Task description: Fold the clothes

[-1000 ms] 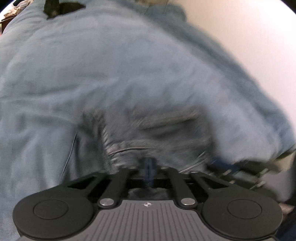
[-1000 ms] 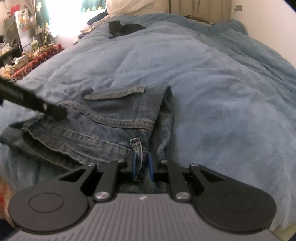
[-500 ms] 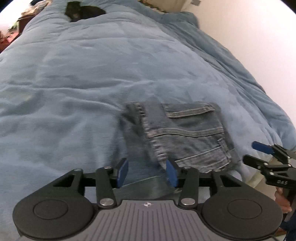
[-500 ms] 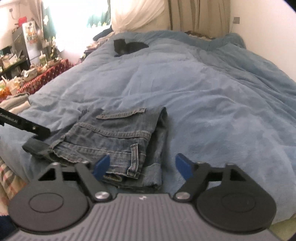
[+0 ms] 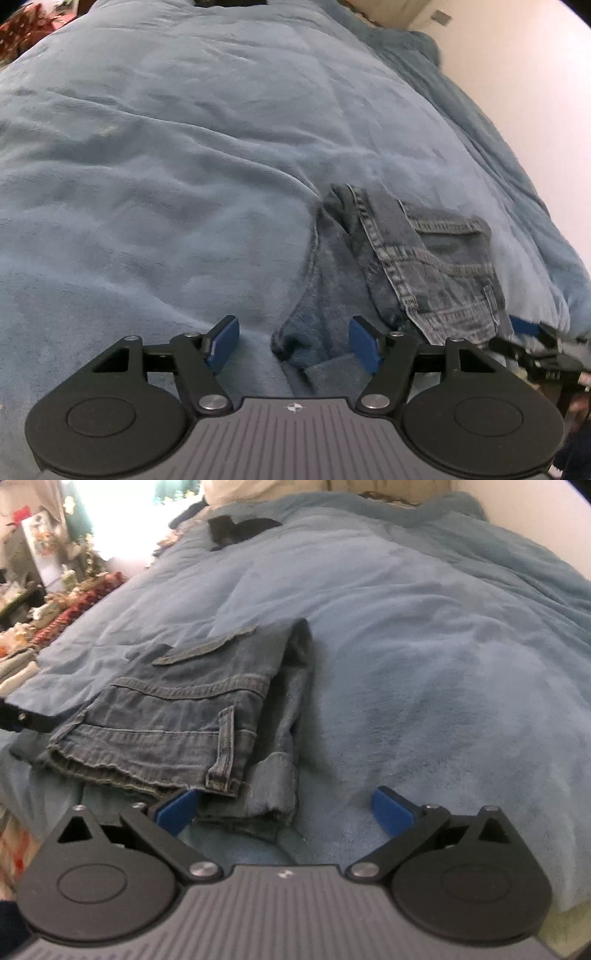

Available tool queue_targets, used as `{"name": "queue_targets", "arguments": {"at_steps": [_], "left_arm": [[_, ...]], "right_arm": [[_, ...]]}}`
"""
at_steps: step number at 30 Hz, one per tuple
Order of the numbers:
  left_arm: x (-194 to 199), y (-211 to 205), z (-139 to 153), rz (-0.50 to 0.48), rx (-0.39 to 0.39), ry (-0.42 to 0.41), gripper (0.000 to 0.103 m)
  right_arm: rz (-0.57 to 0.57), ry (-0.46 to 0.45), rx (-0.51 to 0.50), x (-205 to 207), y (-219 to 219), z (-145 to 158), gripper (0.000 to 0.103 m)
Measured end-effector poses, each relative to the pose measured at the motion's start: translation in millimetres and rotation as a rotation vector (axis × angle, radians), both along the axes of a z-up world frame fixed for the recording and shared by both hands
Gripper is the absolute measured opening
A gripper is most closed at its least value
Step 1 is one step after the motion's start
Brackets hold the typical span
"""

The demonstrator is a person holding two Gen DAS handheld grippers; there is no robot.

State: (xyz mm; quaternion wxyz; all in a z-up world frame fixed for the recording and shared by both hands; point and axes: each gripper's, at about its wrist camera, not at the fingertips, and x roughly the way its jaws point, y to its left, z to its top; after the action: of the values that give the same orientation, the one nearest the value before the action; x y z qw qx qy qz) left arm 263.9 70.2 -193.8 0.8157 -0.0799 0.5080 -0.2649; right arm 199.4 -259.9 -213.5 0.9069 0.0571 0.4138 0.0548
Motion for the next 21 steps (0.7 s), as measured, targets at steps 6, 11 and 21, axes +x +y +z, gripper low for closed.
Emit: {"name": "queue_targets", "arguments": {"at_steps": [6, 11, 21], "left_arm": [[11, -11, 18, -0.110, 0.056, -0.006, 0.067], [13, -28, 34, -0.166, 0.132, -0.032, 0.068], [32, -34, 14, -0.104, -0.025, 0.085, 0.064]], "right_arm": [[0.109, 0.026, -0.077, -4, 5, 7, 0.102], [0.150, -0.021, -0.007, -3, 12, 31, 0.102], [-0.120, 0.115, 0.444, 51, -41, 9, 0.084]]}}
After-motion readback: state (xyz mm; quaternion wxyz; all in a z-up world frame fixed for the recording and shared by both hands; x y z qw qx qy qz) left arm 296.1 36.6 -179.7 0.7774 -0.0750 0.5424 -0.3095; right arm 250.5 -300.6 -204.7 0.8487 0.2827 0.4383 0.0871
